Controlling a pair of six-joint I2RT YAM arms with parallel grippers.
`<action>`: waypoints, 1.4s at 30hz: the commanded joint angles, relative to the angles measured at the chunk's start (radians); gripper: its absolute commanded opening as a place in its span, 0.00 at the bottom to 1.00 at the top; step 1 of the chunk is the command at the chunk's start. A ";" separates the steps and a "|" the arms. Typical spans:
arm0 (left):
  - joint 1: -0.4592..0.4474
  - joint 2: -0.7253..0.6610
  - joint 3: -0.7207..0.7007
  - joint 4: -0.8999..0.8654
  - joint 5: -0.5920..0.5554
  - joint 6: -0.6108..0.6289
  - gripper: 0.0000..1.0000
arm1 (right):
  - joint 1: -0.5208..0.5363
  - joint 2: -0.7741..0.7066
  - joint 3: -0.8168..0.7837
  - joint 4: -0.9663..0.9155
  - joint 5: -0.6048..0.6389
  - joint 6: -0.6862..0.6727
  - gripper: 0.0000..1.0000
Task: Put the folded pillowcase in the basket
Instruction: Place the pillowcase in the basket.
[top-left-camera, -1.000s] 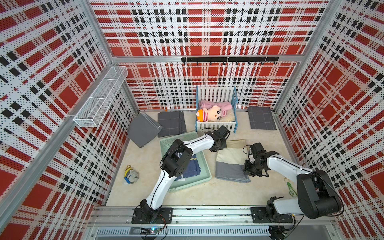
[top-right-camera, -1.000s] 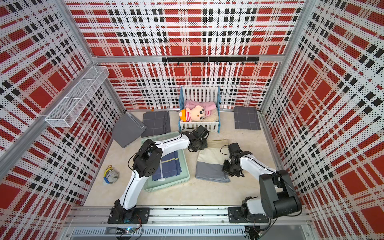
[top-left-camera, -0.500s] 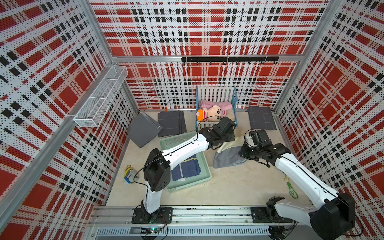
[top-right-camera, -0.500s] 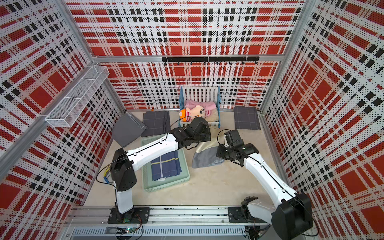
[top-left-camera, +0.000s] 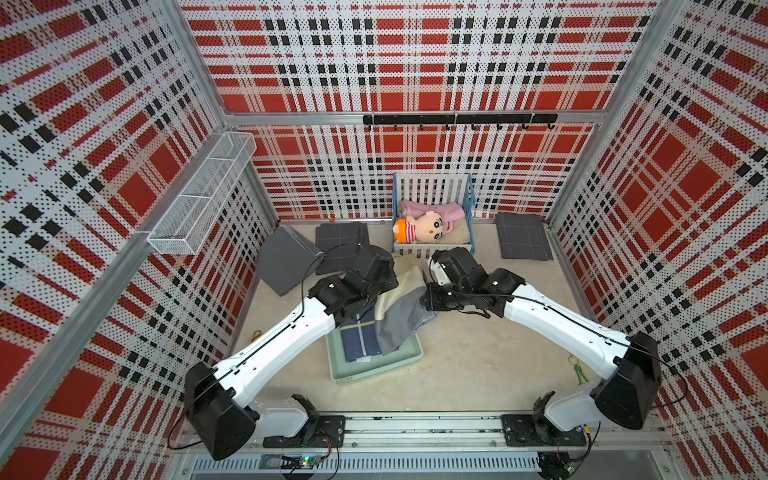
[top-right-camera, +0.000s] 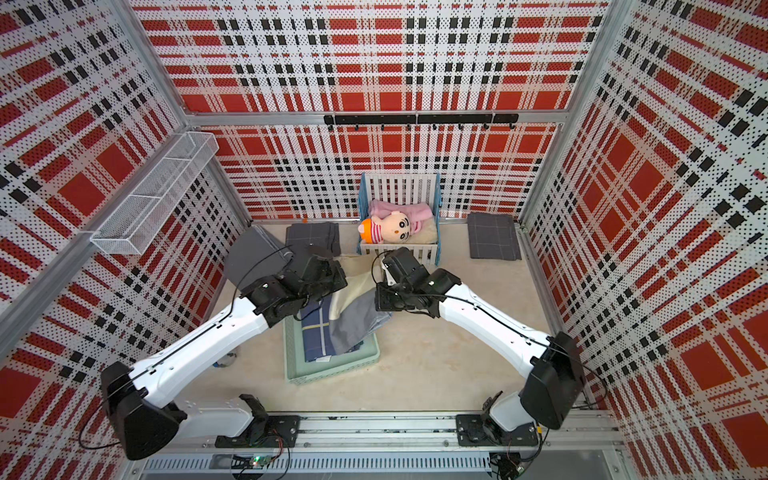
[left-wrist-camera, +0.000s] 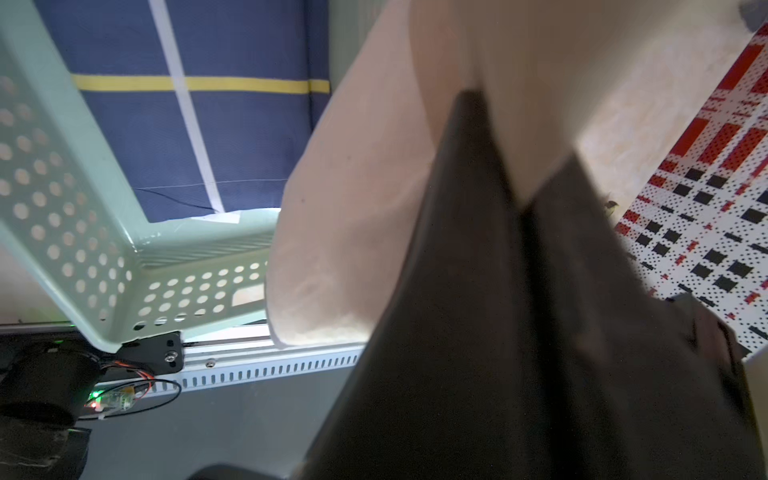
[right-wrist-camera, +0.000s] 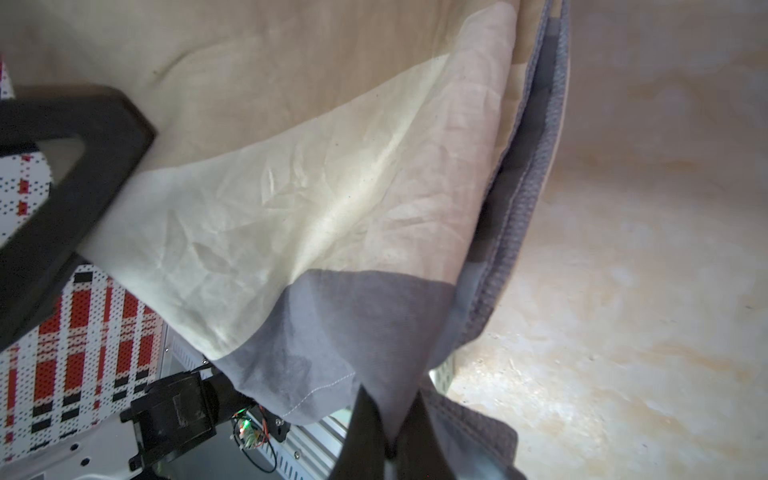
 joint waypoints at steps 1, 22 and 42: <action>0.048 -0.072 -0.075 -0.062 -0.020 -0.019 0.00 | 0.033 0.078 0.046 0.073 -0.055 0.007 0.00; 0.287 0.119 -0.266 0.098 -0.030 0.167 0.00 | 0.132 0.319 0.027 0.161 -0.052 -0.017 0.00; 0.328 0.120 -0.261 0.120 -0.087 0.175 0.55 | 0.126 0.215 0.062 -0.055 0.142 -0.073 0.61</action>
